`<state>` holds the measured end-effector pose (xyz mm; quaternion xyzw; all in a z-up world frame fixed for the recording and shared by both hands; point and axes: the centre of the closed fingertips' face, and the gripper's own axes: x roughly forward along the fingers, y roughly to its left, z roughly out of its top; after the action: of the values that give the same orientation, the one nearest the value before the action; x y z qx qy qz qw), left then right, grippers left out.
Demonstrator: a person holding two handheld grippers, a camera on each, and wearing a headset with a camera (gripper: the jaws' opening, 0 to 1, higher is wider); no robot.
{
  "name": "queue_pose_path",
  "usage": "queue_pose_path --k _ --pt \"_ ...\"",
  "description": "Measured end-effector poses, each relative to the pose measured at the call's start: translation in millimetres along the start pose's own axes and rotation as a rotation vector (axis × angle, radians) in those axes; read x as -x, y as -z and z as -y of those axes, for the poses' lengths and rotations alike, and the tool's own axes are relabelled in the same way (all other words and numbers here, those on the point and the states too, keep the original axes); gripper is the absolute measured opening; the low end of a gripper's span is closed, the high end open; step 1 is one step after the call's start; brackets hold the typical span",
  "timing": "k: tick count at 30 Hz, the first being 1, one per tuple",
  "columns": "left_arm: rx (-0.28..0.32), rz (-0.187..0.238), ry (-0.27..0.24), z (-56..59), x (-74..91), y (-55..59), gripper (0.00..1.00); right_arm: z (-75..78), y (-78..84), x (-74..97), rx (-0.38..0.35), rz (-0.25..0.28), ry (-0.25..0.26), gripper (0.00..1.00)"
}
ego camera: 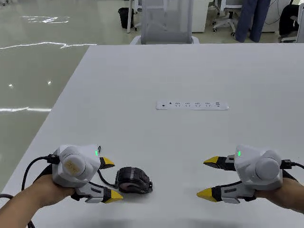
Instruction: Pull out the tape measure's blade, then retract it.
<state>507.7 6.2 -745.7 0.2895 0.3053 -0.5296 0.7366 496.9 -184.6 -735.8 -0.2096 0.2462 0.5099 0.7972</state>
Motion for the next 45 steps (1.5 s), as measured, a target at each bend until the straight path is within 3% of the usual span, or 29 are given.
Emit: queue_pose_path --k 22,45 --pt "-0.075 -0.046 0.047 -5.8 -13.5 3.9 0.42 -8.9 -4.0 -37.7 0.036 -0.024 -0.085 0.50" --pt "-0.145 -0.085 0.105 -3.1 -27.6 6.5 0.36 -15.6 -12.6 -70.4 0.094 -0.034 -0.154 0.44"
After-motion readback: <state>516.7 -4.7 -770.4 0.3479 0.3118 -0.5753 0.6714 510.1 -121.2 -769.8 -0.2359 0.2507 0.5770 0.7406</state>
